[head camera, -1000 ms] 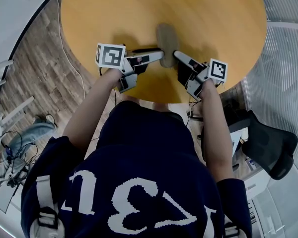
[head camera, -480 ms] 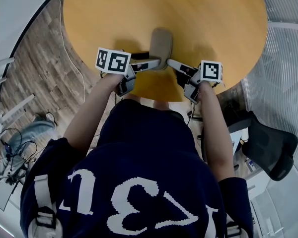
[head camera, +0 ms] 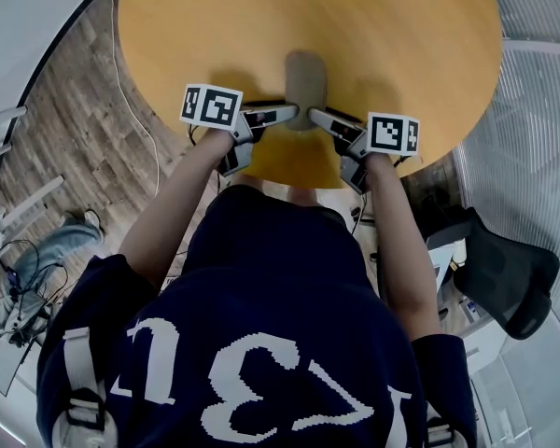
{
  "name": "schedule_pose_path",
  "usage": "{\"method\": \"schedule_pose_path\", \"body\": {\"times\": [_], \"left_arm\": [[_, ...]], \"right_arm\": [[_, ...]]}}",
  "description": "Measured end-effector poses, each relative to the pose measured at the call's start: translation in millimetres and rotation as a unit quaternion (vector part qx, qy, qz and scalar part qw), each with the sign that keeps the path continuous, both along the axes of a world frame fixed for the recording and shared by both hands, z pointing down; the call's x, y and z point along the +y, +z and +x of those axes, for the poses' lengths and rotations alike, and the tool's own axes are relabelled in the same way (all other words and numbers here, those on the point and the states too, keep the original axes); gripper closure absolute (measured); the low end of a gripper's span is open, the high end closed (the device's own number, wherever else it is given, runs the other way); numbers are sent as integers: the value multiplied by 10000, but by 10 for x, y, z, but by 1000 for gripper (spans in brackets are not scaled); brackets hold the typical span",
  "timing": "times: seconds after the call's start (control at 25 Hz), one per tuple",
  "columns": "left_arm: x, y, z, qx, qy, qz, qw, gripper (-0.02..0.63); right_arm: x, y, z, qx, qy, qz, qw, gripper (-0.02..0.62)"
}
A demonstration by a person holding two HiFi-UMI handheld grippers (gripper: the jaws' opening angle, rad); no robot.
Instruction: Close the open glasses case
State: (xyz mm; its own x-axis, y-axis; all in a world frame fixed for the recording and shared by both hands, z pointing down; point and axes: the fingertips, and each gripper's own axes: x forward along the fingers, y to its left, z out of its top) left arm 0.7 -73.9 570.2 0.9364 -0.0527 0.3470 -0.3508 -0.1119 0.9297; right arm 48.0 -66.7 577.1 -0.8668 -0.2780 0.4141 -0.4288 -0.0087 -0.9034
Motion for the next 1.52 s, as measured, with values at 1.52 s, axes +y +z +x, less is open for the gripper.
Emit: {"method": "schedule_pose_path", "body": {"times": [1.52], "left_arm": [[63,-296,272,2282,-743,-934,9663,294]], "right_arm": [[124,-689,128,-2015,-12,-380,9788,574]]}}
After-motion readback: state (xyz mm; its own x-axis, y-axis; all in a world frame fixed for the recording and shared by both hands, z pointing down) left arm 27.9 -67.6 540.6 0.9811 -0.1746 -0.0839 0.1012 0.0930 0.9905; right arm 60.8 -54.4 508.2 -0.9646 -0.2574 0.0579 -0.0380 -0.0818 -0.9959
